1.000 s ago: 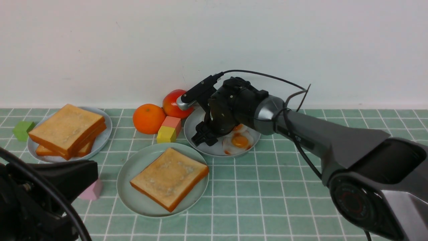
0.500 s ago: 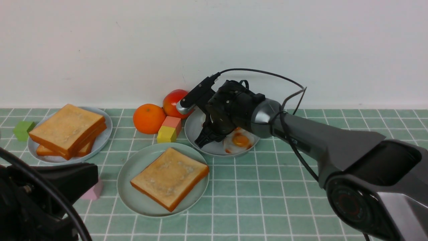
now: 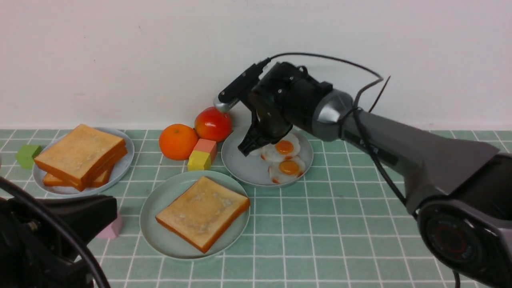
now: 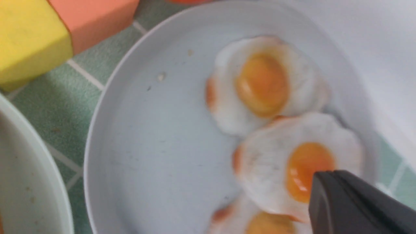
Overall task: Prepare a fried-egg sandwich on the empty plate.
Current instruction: Use the right arm to grab a fried egg
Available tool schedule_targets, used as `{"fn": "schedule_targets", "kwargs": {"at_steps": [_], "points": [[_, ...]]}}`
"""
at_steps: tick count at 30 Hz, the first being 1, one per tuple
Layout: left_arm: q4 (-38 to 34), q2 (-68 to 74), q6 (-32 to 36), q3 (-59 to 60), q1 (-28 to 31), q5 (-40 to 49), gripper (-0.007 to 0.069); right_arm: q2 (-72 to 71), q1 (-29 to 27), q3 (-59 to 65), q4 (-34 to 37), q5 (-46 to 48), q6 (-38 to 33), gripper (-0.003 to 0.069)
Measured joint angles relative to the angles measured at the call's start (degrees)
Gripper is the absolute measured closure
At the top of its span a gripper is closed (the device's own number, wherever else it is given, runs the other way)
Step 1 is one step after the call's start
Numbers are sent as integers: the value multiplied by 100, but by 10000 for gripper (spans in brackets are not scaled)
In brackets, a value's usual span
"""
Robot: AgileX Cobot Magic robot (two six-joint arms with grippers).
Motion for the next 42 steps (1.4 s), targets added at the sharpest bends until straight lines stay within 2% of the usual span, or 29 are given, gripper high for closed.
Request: {"fn": "schedule_targets", "kwargs": {"at_steps": [4,9,17,18,21,22,23,25,26,27,29,32,42], "points": [[5,0,0,0,0,25,562,-127,0,0,361,472,-197,668],[5,0,5,0,0,61,559,-303,-141,5,1175,1130,-479,668],[5,0,5,0,0,67,557,-246,-1430,5,3497,888,-246,639],[5,0,5,0,0,67,557,-232,-1461,5,3569,850,-238,631],[5,0,5,0,0,67,554,19,-1857,5,4614,495,-182,505],[5,0,5,0,0,67,554,32,-1869,5,4653,495,-182,505],[5,0,5,0,0,67,554,144,-1944,5,4895,321,-182,417],[5,0,5,0,0,67,554,263,-1981,5,5047,187,-182,323],[5,0,5,0,0,67,554,282,-1986,5,5063,177,-182,314],[5,0,5,0,0,67,554,335,-1988,5,5096,118,-182,258],[5,0,5,0,0,67,554,376,-1988,5,5113,77,-182,219],[5,0,5,0,0,62,554,408,-1988,5,5137,11,-176,204],[5,0,5,0,0,31,554,623,-1988,5,5424,-291,-166,223]]}}
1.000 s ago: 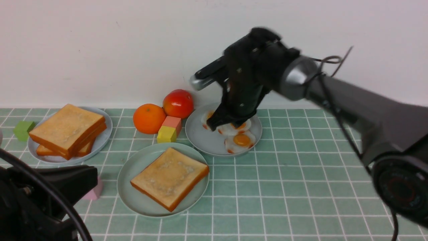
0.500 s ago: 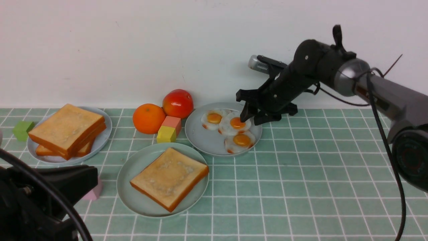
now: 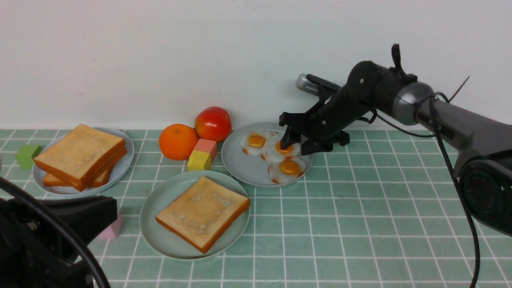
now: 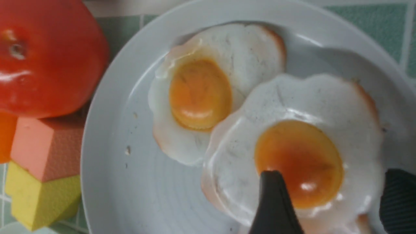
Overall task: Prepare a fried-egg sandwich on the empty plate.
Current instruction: Use the right arm to grab a fried egg
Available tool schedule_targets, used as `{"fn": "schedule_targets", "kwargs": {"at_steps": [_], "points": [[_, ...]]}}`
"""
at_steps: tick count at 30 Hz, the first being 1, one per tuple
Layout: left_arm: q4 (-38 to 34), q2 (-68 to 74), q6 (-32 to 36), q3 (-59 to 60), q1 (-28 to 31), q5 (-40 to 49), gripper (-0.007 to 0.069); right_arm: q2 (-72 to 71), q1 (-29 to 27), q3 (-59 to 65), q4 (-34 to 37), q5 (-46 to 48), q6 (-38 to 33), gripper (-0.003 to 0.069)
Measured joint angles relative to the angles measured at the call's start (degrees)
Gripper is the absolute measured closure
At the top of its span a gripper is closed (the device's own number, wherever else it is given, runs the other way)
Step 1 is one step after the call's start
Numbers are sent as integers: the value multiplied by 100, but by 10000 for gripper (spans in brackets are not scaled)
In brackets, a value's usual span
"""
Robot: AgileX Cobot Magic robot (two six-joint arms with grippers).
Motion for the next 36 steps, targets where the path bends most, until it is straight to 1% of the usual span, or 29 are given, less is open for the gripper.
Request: {"fn": "schedule_targets", "kwargs": {"at_steps": [11,14,17,19,20,21,23,24,25,31,36], "points": [[0,0,0,0,0,-6,552,36,0,0,60,-104,145,224],[0,0,0,0,0,-6,552,79,-2,-12,121,-175,152,235],[0,0,-5,0,0,-6,550,85,-13,-12,115,-186,152,285],[0,0,-5,0,0,-6,550,90,-20,-12,116,-192,152,337],[0,0,-5,0,0,-6,550,90,-31,-12,121,-192,152,379],[0,0,-5,0,0,-6,550,90,-30,-12,121,-192,152,388],[0,0,-5,0,0,-6,549,90,-50,-12,91,-192,152,529],[0,0,-5,0,0,-6,549,90,-50,-12,84,-192,152,541],[0,0,-5,0,0,-6,548,104,-56,-12,75,-231,152,603],[0,0,-5,0,0,18,544,47,-66,-12,81,-198,130,598],[0,0,-5,0,0,19,541,-388,-66,6,75,122,-314,598]]}}
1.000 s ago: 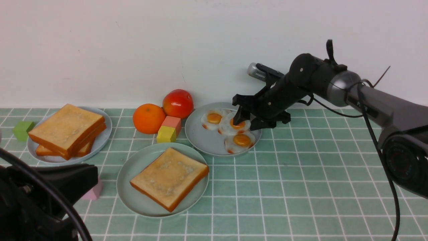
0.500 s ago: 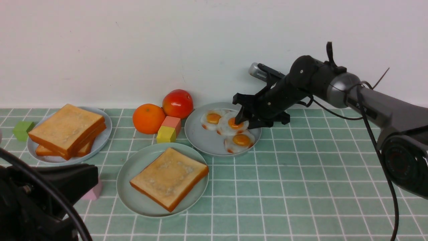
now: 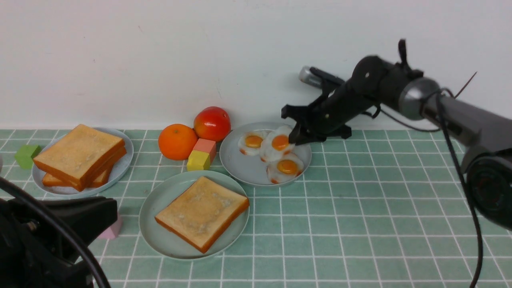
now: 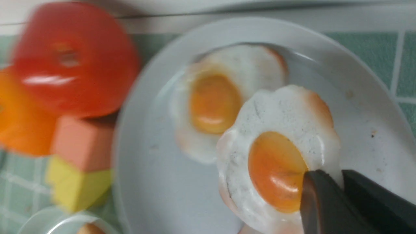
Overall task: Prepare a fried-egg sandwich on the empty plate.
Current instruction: Use the right arm to grab a fried egg, then use the right arm to place the fried egg on the slice of bread in the middle
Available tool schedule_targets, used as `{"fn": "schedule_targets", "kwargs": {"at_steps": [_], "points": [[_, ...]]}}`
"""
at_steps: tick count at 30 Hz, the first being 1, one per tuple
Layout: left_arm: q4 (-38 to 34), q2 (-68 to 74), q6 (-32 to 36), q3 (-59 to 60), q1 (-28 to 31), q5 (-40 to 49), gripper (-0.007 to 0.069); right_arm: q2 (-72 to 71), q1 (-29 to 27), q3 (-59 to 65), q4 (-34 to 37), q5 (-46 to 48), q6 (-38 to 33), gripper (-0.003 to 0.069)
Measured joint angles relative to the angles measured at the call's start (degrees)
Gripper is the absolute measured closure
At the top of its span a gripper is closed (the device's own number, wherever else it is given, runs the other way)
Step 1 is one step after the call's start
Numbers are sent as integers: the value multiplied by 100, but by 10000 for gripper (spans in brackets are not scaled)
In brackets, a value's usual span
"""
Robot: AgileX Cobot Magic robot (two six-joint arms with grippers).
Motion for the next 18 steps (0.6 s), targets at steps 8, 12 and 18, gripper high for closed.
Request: {"fn": "schedule_targets", "kwargs": {"at_steps": [8,12,18], "points": [[0,0,0,0,0,-6,540,-871,25,0,69,905,-559,599],[0,0,0,0,0,-6,540,-1160,36,0,69,1438,-695,599],[0,0,0,0,0,-6,536,-1759,36,110,40,2168,-896,599]]}}
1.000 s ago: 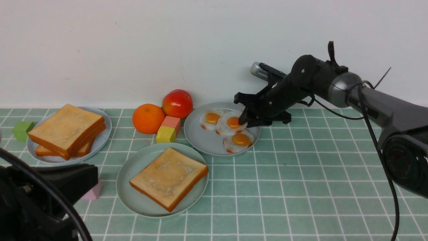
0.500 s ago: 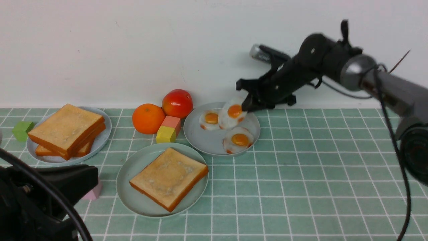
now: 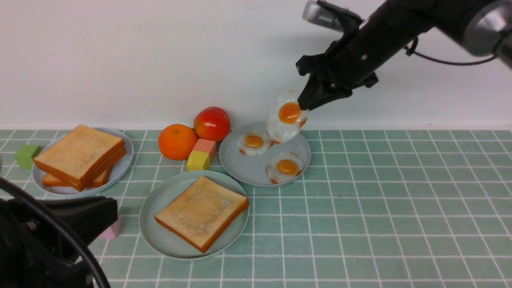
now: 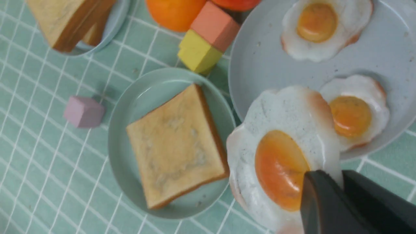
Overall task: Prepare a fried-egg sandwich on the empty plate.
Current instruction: Use the right arm to place the fried egg on the slice of bread in the middle
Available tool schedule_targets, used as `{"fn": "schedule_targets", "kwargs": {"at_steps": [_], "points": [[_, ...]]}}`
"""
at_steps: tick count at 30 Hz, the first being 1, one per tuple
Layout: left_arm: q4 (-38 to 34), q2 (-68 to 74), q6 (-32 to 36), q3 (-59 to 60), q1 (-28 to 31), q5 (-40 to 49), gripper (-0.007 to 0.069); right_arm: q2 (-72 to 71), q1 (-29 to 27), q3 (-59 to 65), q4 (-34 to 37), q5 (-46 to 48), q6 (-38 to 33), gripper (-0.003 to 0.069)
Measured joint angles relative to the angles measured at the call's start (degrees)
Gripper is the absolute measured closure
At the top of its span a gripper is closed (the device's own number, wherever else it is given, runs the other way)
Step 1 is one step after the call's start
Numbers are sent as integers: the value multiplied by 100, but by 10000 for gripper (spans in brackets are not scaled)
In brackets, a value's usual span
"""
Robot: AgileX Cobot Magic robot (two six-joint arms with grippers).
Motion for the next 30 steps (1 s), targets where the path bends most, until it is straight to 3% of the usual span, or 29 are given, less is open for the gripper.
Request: {"fn": "schedule_targets", "kwargs": {"at_steps": [5,7,13,21,30], "points": [[0,0,0,0,0,0,533,-729,20,1111,36,-66,-120,599],[0,0,0,0,0,0,533,-1050,113,1873,205,-543,-183,599],[0,0,0,0,0,0,533,-997,634,3209,1445,-2026,-911,599],[0,0,0,0,0,0,533,-295,1232,3352,2496,-2904,-1411,599],[-11,0,0,0,0,0,533,430,1320,3352,3388,-3386,-1473,599]]}}
